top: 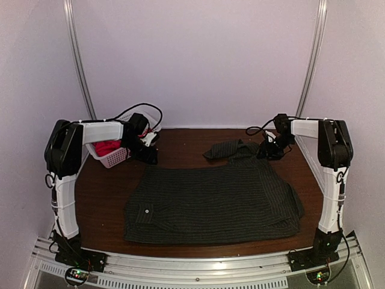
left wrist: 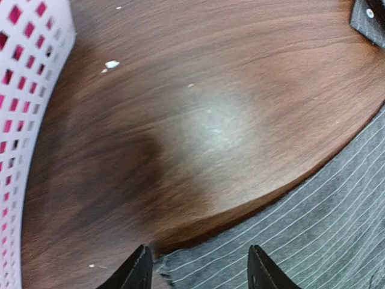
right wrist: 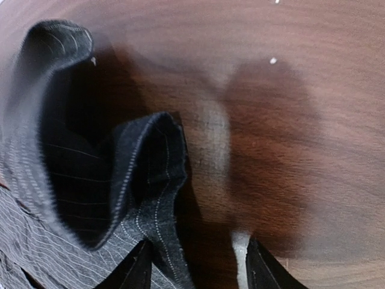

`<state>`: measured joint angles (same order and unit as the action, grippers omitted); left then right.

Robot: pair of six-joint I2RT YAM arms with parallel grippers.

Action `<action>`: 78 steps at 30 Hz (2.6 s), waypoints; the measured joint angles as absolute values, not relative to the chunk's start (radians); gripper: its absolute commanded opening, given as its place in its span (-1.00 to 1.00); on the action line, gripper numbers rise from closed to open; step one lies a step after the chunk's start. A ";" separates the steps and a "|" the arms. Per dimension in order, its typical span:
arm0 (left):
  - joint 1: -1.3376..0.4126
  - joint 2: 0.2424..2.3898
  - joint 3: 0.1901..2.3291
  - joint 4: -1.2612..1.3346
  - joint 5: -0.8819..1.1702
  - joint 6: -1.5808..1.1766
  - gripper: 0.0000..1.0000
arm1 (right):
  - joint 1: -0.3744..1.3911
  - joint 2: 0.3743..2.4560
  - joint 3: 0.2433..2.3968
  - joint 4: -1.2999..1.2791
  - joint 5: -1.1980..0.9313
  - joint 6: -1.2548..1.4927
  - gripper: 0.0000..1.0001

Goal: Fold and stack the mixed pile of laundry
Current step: Pick up the 1/3-folded T-shirt from the center of the board.

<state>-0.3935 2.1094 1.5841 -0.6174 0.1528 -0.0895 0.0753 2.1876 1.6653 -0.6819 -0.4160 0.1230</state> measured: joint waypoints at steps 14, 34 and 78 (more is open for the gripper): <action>-0.362 2.199 1.657 -0.715 0.067 0.082 0.01 | 0.060 2.202 1.666 -0.690 -0.475 0.094 -0.41; -0.321 2.244 1.719 -0.742 0.229 0.183 -0.30 | 0.047 2.223 1.748 -0.711 -0.601 0.102 -0.57; -0.302 2.112 1.631 -0.728 0.238 0.212 -1.00 | 0.035 2.237 1.831 -0.802 -0.632 0.083 -1.00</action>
<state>-0.3016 2.1124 1.6314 -0.7277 0.2379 0.2115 0.0349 2.2368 1.8309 -0.8024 -0.6319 0.0826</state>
